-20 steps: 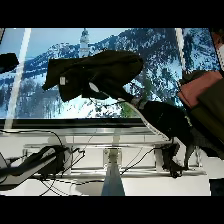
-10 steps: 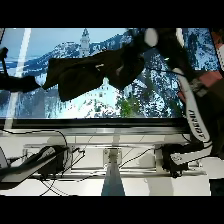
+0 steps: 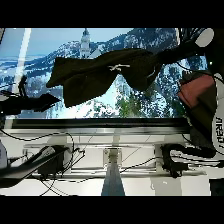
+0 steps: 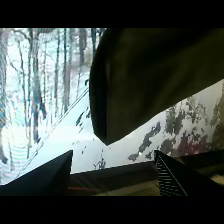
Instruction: Fold the clothes and pants, and hang the long-sleeved shirts on hangers.
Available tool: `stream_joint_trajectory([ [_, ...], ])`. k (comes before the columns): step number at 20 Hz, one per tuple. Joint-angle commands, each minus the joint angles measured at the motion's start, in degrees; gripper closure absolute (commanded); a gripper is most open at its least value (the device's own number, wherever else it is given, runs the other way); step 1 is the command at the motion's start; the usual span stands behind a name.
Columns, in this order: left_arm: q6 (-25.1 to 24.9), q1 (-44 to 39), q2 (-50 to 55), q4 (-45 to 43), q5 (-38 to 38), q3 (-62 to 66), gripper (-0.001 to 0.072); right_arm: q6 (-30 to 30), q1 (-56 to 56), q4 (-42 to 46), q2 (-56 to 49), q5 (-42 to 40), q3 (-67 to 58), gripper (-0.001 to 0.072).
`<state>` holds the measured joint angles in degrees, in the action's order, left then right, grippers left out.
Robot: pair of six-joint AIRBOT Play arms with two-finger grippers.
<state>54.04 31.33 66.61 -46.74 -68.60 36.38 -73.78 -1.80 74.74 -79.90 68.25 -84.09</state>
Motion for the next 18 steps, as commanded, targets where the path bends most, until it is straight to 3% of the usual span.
stream_joint_trajectory([
  [1, -2.73, 0.02, 4.37, 2.27, 3.08, -1.6, 0.018, -0.04, 0.92, -3.8, 0.57, -2.84, 2.34, 0.068],
  [6, -14.25, -1.99, 14.82, 11.13, 3.45, -1.57, 0.0179, -0.04, 0.92, -4.26, 0.57, -5.33, 2.34, 0.0681],
  [8, -19.85, -2.86, 17.16, 14.14, 5.7, -1.55, 0.023, -0.07, 0.92, -4.26, 0.57, -5.25, 2.34, 0.068],
  [9, -20.74, -3.45, 17.7, 15.02, 7.08, -1.49, 0.0293, -0.07, 0.92, -4.28, 0.57, -5.25, 2.34, 0.068],
  [11, -23.56, -4.57, 17.79, 17.4, 7.78, -1.42, 0.0311, -0.09, 0.92, -4.28, 0.57, -5.25, 2.34, 0.068],
  [12, -23.71, -5.44, 17.79, 17.97, 7.76, -1.38, 0.0365, -0.09, 0.92, -4.31, 0.57, -5.25, 2.34, 0.068],
  [14, -23.71, -7.32, 17.77, 17.84, 7.04, -0.9, 0.066, -0.07, 0.92, -4.24, 0.59, -5.4, 2.29, 0.068],
  [16, -23.17, -8.37, 17.59, 17.92, 5.84, 2.05, 0.0687, -0.09, 1.09, -3.93, 0.61, -7.58, 2.23, 0.068],
  [17, -19.67, -8.48, 17.38, 17.62, 6.54, 4.85, 0.0689, -0.22, 1.27, -3.74, 0.61, -9.84, 1.9, 0.0679],
  [18, -12.13, -8.48, 17.18, 15.91, 8.2, 9.25, 0.0689, -0.92, 1.46, -3.58, 0.61, -12.55, 1.2, 0.068],
])
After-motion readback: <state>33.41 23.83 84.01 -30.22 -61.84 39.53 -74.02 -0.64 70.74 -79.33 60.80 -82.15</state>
